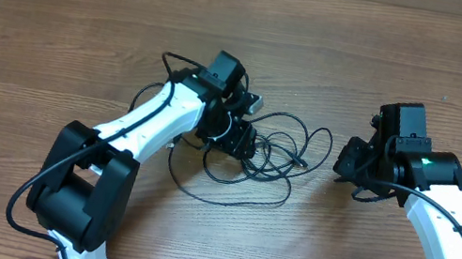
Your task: Untangle cables
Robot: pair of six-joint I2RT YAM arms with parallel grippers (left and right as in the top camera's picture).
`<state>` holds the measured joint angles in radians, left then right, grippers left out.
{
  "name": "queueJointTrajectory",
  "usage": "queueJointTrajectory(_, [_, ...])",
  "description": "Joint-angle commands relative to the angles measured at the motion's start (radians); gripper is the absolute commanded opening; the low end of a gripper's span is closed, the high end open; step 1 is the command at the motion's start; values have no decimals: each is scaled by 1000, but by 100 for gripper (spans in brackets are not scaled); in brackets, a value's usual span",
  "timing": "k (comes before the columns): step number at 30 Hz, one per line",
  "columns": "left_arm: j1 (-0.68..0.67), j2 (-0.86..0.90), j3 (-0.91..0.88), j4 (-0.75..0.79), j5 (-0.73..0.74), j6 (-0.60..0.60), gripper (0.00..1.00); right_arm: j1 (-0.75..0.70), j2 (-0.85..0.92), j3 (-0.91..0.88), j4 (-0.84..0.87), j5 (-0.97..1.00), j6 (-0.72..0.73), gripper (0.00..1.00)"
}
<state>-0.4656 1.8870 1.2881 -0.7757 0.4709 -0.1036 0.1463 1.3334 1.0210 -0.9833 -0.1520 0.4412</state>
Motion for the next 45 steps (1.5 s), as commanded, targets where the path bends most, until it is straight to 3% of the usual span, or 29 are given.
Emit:
queueJointTrajectory(1, [-16, 9, -12, 7, -51, 47, 59, 0, 2, 19, 4, 2, 4, 4])
queueJointTrajectory(7, [-53, 46, -12, 29, -177, 108, 64, 0, 2, 19, 4, 2, 4, 4])
queueJointTrajectory(21, [-76, 132, 6, 68, -183, 119, 58, 0, 2, 19, 4, 2, 4, 4])
queueJointTrajectory(33, [-80, 133, 6, 124, -289, 84, 51, 0, 2, 19, 6, 2, 4, 4])
queueJointTrajectory(45, [-98, 133, 6, 134, -317, 82, 34, 0, 2, 19, 5, 2, 4, 4])
